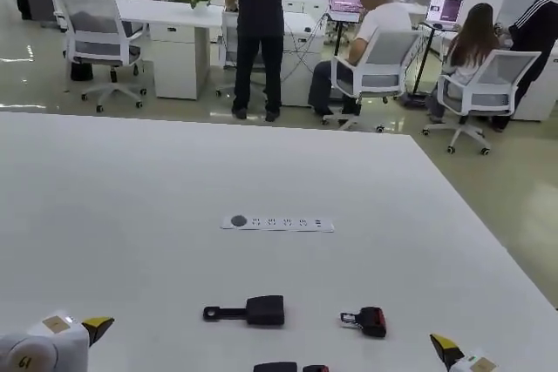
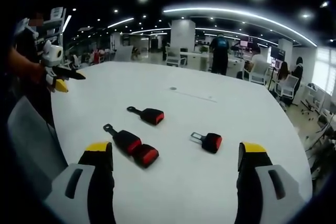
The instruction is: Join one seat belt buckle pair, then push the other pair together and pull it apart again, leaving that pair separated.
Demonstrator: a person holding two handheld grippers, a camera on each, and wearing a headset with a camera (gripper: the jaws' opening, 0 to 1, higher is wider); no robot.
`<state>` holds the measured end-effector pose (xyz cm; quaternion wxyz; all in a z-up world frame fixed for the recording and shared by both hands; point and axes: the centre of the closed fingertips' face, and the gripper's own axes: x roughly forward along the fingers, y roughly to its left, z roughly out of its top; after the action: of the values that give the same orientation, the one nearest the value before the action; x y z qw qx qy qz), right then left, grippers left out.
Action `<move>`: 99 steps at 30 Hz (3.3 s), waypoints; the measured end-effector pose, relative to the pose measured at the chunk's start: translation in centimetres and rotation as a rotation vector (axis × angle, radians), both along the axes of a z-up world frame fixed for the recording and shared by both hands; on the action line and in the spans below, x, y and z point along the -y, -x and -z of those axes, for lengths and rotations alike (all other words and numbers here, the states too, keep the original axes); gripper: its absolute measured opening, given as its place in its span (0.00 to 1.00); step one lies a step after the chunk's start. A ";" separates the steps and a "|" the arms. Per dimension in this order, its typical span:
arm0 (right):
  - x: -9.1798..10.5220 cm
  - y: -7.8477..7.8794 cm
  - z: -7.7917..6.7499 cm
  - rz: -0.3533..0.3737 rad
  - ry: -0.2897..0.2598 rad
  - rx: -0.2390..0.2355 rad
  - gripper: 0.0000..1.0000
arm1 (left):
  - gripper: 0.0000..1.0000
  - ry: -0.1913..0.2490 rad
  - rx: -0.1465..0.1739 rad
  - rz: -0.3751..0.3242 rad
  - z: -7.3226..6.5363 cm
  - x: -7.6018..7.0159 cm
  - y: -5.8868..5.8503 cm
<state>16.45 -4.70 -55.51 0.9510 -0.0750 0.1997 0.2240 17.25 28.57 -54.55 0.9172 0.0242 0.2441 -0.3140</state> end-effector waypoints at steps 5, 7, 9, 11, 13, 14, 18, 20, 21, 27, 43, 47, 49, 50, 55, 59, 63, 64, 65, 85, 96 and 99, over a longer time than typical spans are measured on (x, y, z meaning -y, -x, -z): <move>0.4 0.0 0.3 0.005 0.007 -0.010 1.00 | 1.00 0.019 0.001 0.000 -0.4 0.6 0.2; 0.5 0.1 0.4 0.008 0.007 -0.005 1.00 | 1.00 0.015 0.000 0.003 -0.2 0.6 0.2; 0.6 0.1 0.5 0.010 0.006 -0.012 1.00 | 1.00 0.013 -0.008 0.005 0.2 0.5 0.2; 0.6 0.1 0.5 0.012 0.004 -0.011 1.00 | 1.00 0.014 -0.009 0.001 0.1 0.5 0.2; 0.8 0.1 0.6 0.011 0.007 -0.011 1.00 | 1.00 0.017 -0.007 0.001 0.0 0.7 0.2; 0.8 0.1 0.5 0.010 0.008 -0.011 1.00 | 1.00 0.016 -0.008 0.002 0.0 0.8 0.2; 1.0 0.1 0.4 0.016 0.010 -0.013 1.00 | 1.00 0.016 -0.012 0.000 0.2 0.6 0.2; 1.0 0.1 0.6 0.015 0.010 -0.014 1.00 | 1.00 0.019 -0.012 -0.003 0.2 0.5 0.1; 1.1 0.1 0.6 0.015 0.010 -0.015 1.00 | 1.00 0.020 -0.012 -0.002 0.2 0.5 0.1; 1.4 0.2 1.0 0.024 0.012 -0.024 1.00 | 1.00 0.020 -0.017 -0.005 0.5 0.4 0.2; 1.6 0.5 1.2 0.023 0.013 -0.029 1.00 | 1.00 0.019 -0.022 -0.010 0.6 0.2 0.4; 1.6 0.6 1.1 0.022 0.014 -0.028 1.00 | 1.00 0.018 -0.020 -0.012 0.6 0.0 0.3; 1.6 0.6 1.1 0.023 0.015 -0.030 1.00 | 1.00 0.022 -0.020 -0.011 0.6 0.0 0.4; 1.6 0.6 1.1 0.024 0.017 -0.031 1.00 | 1.00 0.019 -0.021 -0.011 0.6 0.0 0.4; 1.6 0.7 0.9 0.023 0.018 -0.028 1.00 | 1.00 0.018 -0.022 -0.008 0.7 0.1 0.4; 1.6 0.7 0.9 0.024 0.016 -0.030 1.00 | 1.00 0.018 -0.020 -0.007 0.8 0.0 0.3; 1.6 0.5 1.0 0.024 0.018 -0.027 1.00 | 1.00 0.018 -0.018 -0.008 0.7 0.1 0.3; 1.6 0.6 1.0 0.025 0.014 -0.027 1.00 | 1.00 0.018 -0.018 -0.009 0.7 0.1 0.3; 1.6 0.6 0.9 0.026 0.013 -0.026 1.00 | 1.00 0.020 -0.018 -0.010 0.7 0.1 0.3; 1.5 0.6 1.0 0.025 0.011 -0.024 1.00 | 1.00 0.027 -0.018 -0.017 0.6 0.1 0.6; 1.4 1.0 0.7 0.031 0.007 -0.024 1.00 | 1.00 0.030 -0.017 -0.013 0.4 0.4 0.8; 1.5 1.1 0.9 0.032 0.005 -0.025 1.00 | 1.00 0.031 -0.016 -0.012 0.5 0.3 0.7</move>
<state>15.37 -6.19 -56.39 0.9516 -0.0715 0.2136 0.2093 16.57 28.27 -55.01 0.9174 0.0060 0.2466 -0.3123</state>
